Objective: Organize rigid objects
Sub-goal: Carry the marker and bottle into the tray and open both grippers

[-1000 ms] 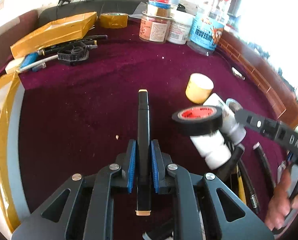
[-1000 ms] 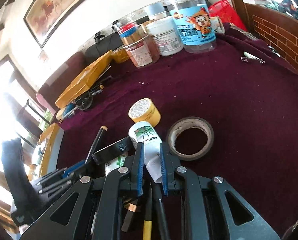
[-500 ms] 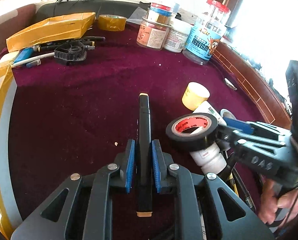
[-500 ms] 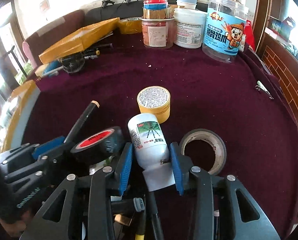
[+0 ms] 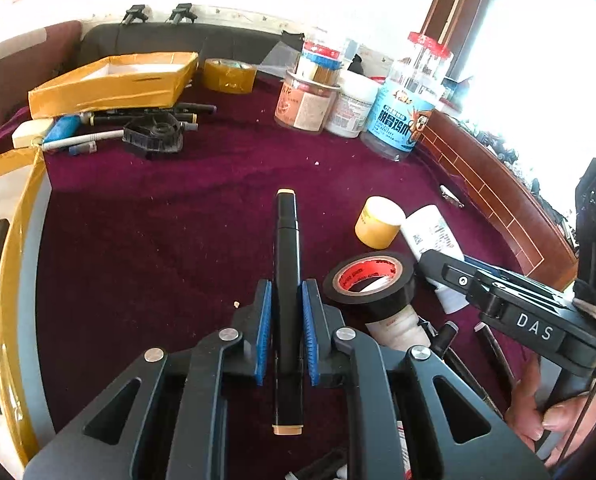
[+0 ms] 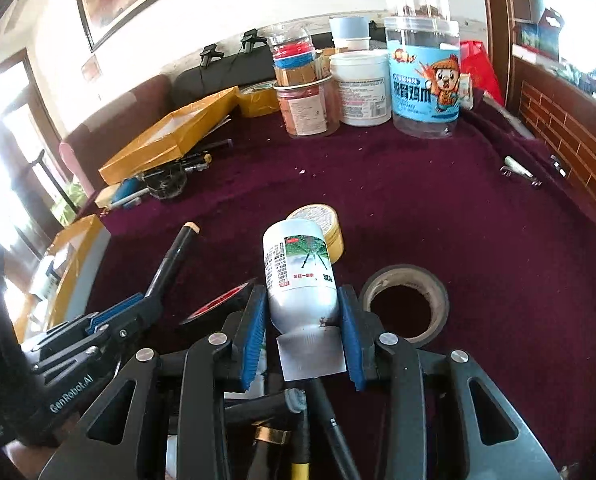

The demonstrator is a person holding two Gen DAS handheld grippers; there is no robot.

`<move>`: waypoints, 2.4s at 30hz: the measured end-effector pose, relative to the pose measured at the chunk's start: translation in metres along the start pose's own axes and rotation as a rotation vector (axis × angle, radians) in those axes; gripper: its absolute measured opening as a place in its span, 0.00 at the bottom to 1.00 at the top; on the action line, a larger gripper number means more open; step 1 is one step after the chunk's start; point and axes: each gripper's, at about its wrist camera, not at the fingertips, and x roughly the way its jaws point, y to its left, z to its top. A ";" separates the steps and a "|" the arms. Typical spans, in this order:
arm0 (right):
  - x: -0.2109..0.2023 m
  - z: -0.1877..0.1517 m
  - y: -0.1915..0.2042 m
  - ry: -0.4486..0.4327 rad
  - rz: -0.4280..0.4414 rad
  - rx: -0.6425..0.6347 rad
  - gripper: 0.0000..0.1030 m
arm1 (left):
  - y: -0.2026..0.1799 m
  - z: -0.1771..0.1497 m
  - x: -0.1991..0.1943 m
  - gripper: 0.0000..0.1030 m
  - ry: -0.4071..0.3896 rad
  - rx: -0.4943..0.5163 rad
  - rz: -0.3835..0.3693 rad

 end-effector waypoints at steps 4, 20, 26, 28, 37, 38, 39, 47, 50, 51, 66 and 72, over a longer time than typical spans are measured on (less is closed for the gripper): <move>0.000 -0.002 0.004 -0.004 0.028 0.002 0.30 | -0.005 -0.001 -0.002 0.12 -0.011 0.022 0.005; -0.009 -0.006 0.018 -0.064 0.065 -0.034 0.30 | -0.010 -0.001 -0.012 0.12 -0.061 0.042 0.043; -0.009 -0.006 0.022 -0.073 0.078 -0.048 0.30 | -0.012 -0.001 -0.019 0.12 -0.099 0.052 0.060; -0.009 -0.006 0.023 -0.074 0.077 -0.050 0.30 | -0.011 0.000 -0.021 0.12 -0.100 0.049 0.062; -0.016 -0.007 0.030 -0.089 0.107 -0.061 0.30 | -0.014 -0.006 -0.046 0.12 -0.134 0.047 0.063; -0.016 -0.007 0.030 -0.089 0.109 -0.058 0.30 | -0.015 -0.007 -0.047 0.12 -0.133 0.045 0.064; -0.017 -0.007 0.030 -0.090 0.110 -0.055 0.30 | -0.014 -0.008 -0.047 0.12 -0.131 0.040 0.065; -0.024 -0.004 0.021 -0.106 0.122 -0.016 0.30 | -0.020 -0.006 -0.012 0.12 0.093 0.026 0.018; -0.025 -0.003 0.017 -0.106 0.130 0.000 0.30 | -0.025 -0.007 0.003 0.12 0.129 0.038 0.041; -0.025 -0.003 0.017 -0.107 0.132 0.005 0.30 | -0.027 -0.007 0.009 0.13 0.146 0.048 0.055; -0.027 -0.003 0.017 -0.106 0.152 0.007 0.30 | -0.021 -0.003 -0.020 0.12 -0.001 0.007 0.076; -0.026 -0.005 0.021 -0.103 0.154 -0.008 0.30 | -0.009 0.002 -0.070 0.12 -0.099 -0.027 0.060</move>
